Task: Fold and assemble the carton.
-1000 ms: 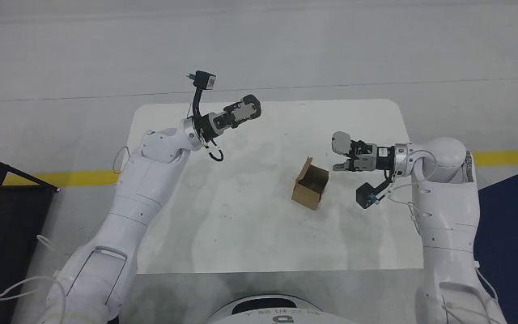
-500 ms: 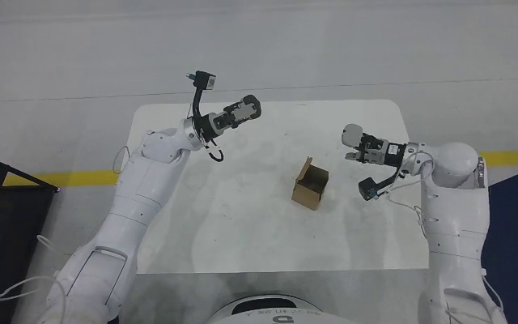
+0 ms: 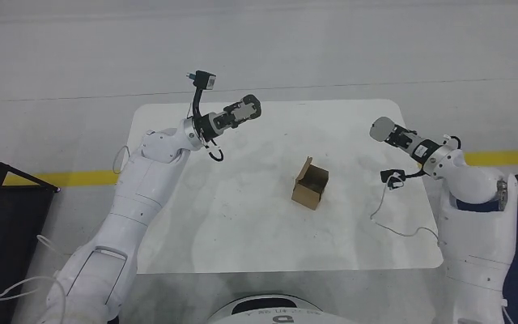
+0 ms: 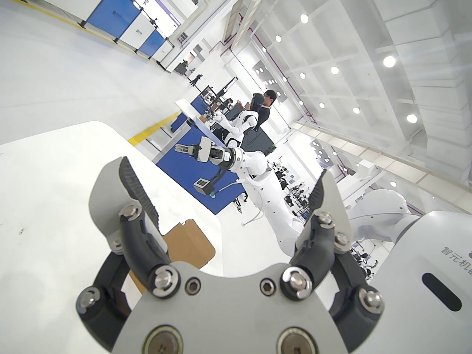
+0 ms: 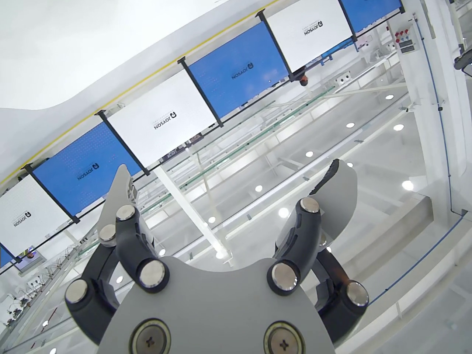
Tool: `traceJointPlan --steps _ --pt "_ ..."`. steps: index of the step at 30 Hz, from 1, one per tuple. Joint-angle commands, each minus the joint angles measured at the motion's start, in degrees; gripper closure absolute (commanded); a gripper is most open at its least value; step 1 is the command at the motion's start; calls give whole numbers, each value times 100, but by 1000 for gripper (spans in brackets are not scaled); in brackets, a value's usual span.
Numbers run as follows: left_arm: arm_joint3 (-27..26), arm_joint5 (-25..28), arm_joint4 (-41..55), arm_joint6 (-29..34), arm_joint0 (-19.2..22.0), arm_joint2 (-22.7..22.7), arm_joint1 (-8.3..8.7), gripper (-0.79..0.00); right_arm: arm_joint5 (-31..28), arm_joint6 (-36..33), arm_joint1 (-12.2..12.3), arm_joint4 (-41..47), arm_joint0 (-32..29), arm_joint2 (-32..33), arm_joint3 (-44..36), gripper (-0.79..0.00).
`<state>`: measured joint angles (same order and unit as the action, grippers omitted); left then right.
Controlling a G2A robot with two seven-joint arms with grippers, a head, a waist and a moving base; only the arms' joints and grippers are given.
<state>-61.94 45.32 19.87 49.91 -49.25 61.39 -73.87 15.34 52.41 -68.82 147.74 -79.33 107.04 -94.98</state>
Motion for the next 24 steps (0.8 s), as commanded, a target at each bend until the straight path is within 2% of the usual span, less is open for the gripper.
traceJointPlan --steps 1,7,8,9,11,13,16,18,19,21,24 --pt "0 0 0 0 0 0 0 -785 8 2 0 -3 -1 1 -2 -785" --pt "0 0 0 0 0 0 0 -785 28 -14 0 -35 -12 -21 -9 -785" --pt "0 0 0 0 0 0 0 -785 343 -89 7 -327 -49 -186 -133 -785" --pt "0 0 0 0 0 0 0 -785 778 -397 25 -841 -63 -274 -274 -785" --pt "0 0 0 0 0 0 0 -785 1315 -1562 70 -2643 -217 -307 -468 -785" --pt "0 0 0 0 0 0 0 -785 1379 -2985 89 -4333 -406 -499 -551 -785" --pt "0 0 0 0 0 0 0 -785 887 -5289 159 -6987 -723 -777 -708 -785" --pt "0 0 0 0 0 0 0 -785 -163 -6733 242 -9262 -1002 -1020 -667 -785" --pt "0 0 0 0 0 0 0 -785 -661 -7332 275 -10065 -1098 -1143 -505 -785" --pt "0 0 0 0 0 0 0 -785 -1298 -8098 311 -10833 -1131 -1261 -185 -785" --pt "0 0 0 0 0 0 0 -785 -2016 -8764 383 -12042 -1074 -1308 158 -785"
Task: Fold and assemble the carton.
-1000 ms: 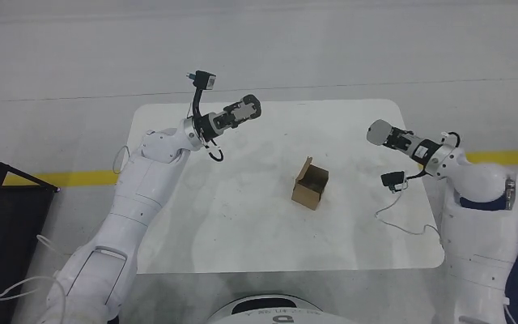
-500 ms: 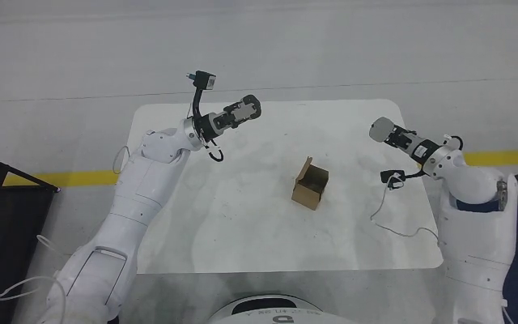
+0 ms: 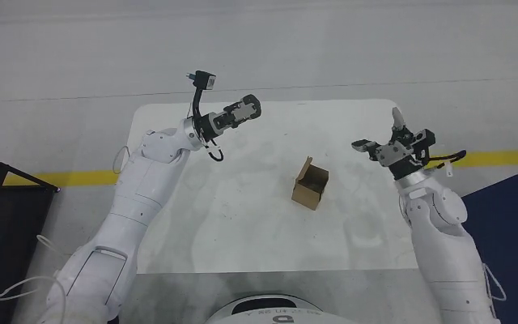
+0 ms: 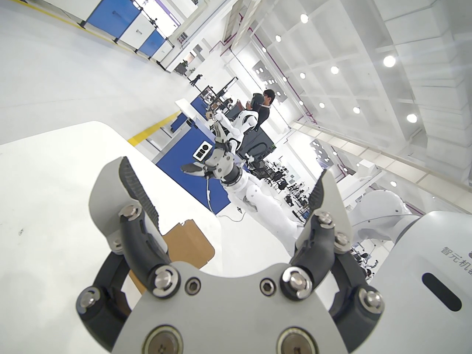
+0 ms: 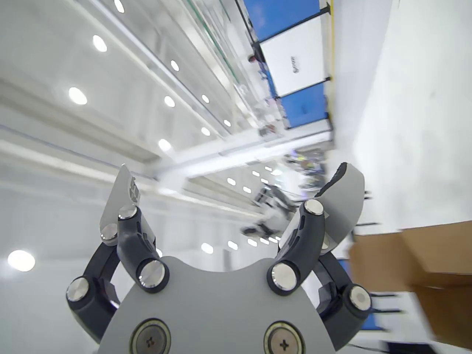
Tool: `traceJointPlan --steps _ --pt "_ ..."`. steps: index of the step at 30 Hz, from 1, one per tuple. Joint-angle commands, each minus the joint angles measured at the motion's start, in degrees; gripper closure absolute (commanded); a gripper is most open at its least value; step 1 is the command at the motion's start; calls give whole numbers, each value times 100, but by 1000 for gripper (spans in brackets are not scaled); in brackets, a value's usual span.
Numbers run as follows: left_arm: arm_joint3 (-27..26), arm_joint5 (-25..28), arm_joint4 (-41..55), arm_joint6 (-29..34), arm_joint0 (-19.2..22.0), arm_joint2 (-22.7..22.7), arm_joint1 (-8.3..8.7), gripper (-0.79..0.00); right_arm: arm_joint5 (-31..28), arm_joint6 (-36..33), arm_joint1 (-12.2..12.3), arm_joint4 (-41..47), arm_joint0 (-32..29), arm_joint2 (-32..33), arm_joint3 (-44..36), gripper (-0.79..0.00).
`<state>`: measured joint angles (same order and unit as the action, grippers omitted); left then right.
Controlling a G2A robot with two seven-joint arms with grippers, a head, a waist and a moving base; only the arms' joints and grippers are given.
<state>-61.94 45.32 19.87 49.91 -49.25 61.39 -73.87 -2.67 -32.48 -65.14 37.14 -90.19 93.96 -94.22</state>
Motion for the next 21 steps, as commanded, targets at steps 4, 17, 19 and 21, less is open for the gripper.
traceJointPlan --steps 4,17,19,21 --pt "0 0 0 0 0 0 0 -785 -1110 -304 74 -2182 154 74 355 -785" --pt "0 0 0 0 0 0 0 -785 -1517 -69 71 -2481 225 77 482 -785" --pt "0 0 0 0 0 0 0 -785 -1829 -229 89 -2841 244 36 361 -785" --pt "0 0 0 0 0 0 0 -785 -2432 -341 144 -3904 269 105 343 -730"
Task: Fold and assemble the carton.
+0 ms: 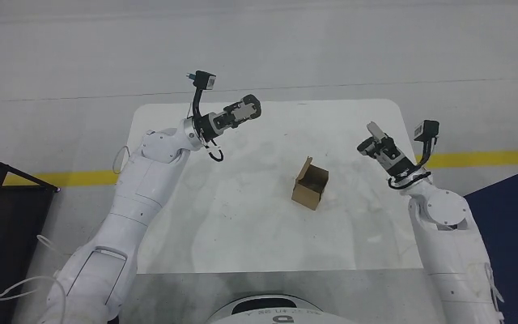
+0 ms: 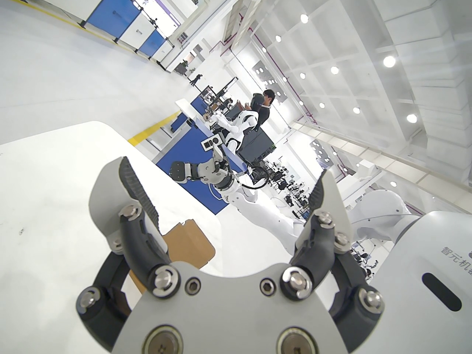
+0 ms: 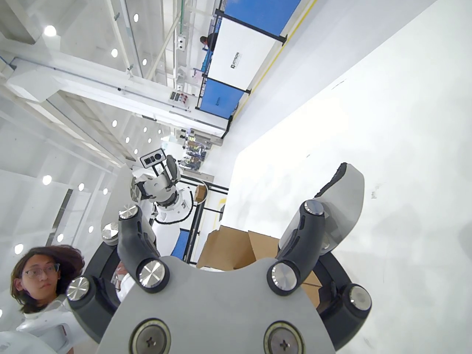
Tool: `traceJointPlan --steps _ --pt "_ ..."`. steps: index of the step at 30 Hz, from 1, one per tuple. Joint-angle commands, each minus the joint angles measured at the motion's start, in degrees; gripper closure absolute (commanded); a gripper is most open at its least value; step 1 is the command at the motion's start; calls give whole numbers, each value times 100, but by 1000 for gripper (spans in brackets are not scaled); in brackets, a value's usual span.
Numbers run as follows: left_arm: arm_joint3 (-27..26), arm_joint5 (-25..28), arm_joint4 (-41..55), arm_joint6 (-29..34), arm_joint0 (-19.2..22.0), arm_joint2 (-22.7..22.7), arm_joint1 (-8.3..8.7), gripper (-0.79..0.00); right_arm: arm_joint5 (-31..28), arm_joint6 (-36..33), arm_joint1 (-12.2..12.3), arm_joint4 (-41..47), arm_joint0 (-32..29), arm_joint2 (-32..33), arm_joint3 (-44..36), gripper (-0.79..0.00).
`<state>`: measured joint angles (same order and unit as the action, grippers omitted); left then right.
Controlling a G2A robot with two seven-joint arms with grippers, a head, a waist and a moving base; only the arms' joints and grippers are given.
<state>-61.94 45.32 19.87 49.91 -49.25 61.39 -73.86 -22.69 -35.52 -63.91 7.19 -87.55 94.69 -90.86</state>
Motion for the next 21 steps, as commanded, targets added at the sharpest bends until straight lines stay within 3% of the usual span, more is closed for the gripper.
traceJointPlan --steps 1,2,6,9,14,20,21 --pt "0 0 0 0 0 0 0 -785 -614 -53 39 -1331 18 29 8 -619" --pt "0 0 0 0 0 0 0 -785 -931 -148 50 -1532 36 -29 -41 -573" --pt "0 0 0 0 0 0 0 -785 -2118 -931 137 -2345 50 -182 -181 -785" --pt "0 0 0 0 0 0 0 -785 -2541 -1176 176 -3024 66 -346 -225 -785" --pt "0 0 0 0 0 0 0 -785 -2579 -1025 196 -3766 189 -532 -158 -646" --pt "0 0 0 0 0 0 0 -785 -2357 -451 198 -5006 210 -687 -269 -594" --pt "0 0 0 0 0 0 0 -785 -2300 -350 199 -5190 209 -706 -285 -557"
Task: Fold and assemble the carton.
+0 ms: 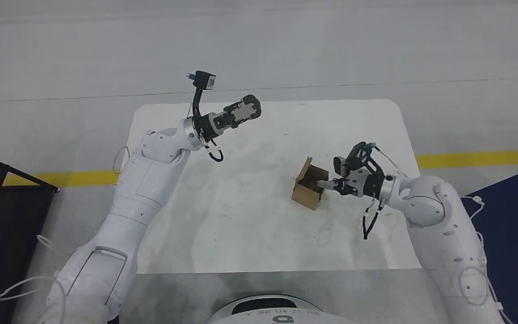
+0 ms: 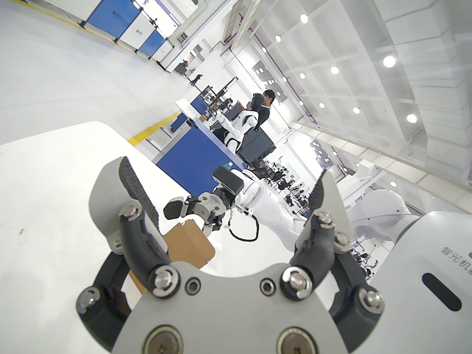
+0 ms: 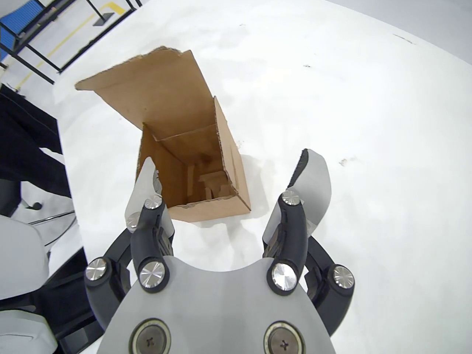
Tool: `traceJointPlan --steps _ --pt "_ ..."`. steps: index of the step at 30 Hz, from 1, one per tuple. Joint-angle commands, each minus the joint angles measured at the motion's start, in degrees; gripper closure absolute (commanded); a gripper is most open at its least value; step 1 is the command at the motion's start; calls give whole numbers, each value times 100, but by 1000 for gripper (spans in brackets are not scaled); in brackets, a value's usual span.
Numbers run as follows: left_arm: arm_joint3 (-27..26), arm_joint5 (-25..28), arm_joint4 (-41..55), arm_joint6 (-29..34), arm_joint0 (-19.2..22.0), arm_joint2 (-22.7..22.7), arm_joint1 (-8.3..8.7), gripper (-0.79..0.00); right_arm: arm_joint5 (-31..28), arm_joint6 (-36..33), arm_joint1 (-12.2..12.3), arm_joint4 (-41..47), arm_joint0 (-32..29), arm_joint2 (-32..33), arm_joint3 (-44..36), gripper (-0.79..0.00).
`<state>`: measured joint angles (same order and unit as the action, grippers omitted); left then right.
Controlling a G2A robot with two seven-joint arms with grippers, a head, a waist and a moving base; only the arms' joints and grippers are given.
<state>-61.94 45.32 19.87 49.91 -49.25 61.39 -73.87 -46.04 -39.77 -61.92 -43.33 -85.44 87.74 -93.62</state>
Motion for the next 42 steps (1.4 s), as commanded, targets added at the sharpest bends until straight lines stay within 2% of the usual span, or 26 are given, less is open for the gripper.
traceJointPlan --steps 1,4,5,6,9,12,16,18,20,24,25,26,28,32,39,40,42 --pt "0 0 0 0 0 0 0 -785 95 166 -1 -327 -8 -45 -32 -471" --pt "0 0 0 0 0 0 0 -785 284 440 -14 -666 -22 -194 -58 -271" --pt "0 0 0 0 0 0 0 -785 356 500 -18 -787 -22 -252 -71 -157" --pt "0 0 0 0 0 0 0 -785 424 561 -22 -880 -24 -306 -74 0" --pt "0 0 0 0 0 0 0 -785 858 717 -31 -1177 -40 -368 -96 0" --pt "0 0 0 0 0 0 0 -785 1807 957 -62 -1151 -147 -272 -200 0" --pt "0 0 0 0 0 0 0 -785 3562 1181 -114 -1231 -434 -57 -591 0" --pt "0 0 0 0 0 0 0 -785 4070 1151 -147 -1161 -631 -118 -841 0" --pt "0 0 0 0 0 0 0 -785 4341 1044 -160 -1135 -763 -142 -1027 0" --pt "0 0 0 0 0 0 0 -785 4624 913 -184 -1066 -949 -235 -1287 -446" --pt "0 0 0 0 0 0 0 -785 4622 880 -190 -1003 -981 -272 -1343 -526" --pt "0 0 0 0 0 0 0 -785 4591 867 -194 -921 -1003 -293 -1395 -563" --pt "0 0 0 0 0 0 0 -785 4505 862 -205 -686 -1053 -318 -1485 -585" --pt "0 0 0 0 0 0 0 -785 3993 707 -207 366 -1109 -159 -1507 -597" --pt "0 0 0 0 0 0 0 -785 3561 741 -138 1327 -1306 816 -1222 -560" --pt "-29 -44 -102 -31 -13 5 7 -785 3520 753 -134 1467 -1351 909 -1179 -533" --pt "-138 -190 -887 -78 20 88 71 -785 3524 771 -124 1418 -1430 1008 -1127 -533"
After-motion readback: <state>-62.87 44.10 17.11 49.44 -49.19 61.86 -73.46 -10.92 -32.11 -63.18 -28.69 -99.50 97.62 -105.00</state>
